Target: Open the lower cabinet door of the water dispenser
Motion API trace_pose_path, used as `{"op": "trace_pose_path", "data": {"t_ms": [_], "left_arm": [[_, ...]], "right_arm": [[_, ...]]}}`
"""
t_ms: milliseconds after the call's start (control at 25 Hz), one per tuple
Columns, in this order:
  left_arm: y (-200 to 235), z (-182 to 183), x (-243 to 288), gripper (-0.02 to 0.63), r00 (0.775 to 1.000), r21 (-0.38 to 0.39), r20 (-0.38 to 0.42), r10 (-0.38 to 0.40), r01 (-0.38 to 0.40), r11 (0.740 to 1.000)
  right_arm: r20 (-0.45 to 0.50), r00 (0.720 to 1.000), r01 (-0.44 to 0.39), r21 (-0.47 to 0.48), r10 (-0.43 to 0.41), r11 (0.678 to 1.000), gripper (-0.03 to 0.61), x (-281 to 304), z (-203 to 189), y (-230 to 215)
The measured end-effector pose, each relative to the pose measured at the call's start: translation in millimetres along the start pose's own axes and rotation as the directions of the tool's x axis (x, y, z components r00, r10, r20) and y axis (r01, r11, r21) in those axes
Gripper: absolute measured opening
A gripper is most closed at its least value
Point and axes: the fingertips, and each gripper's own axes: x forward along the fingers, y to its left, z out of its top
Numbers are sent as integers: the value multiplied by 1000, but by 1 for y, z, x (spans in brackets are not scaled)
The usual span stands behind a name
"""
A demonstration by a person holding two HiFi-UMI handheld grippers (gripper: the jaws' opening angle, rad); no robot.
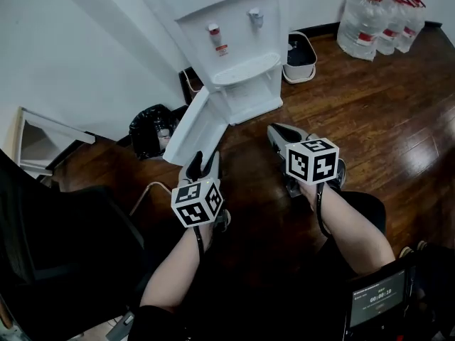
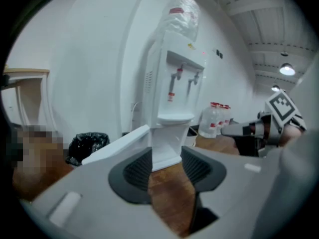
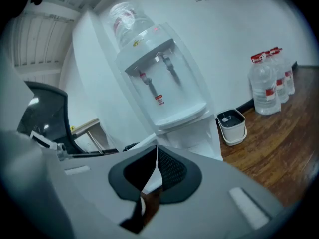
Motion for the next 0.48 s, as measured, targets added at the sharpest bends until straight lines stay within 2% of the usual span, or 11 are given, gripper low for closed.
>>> {"op": "trace_pose_path", "data": {"t_ms": [80,200,280,360,480], "left_arm": [[-6,8,9,204,998,45,34,-52,50,998],[-14,-6,25,204,989,42,0,-150,150,988],[-33,-8,34,204,973,7,-10,-231,231,973],[-57,-9,39,179,954,28,-19,-298,298,954],[-80,-24,36,134,933,44,-52,-355,357,933]], "right_arm": [[6,1000,27,-34,-26,999,9,0,4,-4],[24,997,76,-68,-74,995,9,-2,10,-14],[28,993,115,-149,-112,982,8,-5,14,-21],[31,991,135,-219,-131,966,6,-8,15,-25],[4,991,132,-250,-136,959,5,-13,2,-29]]}}
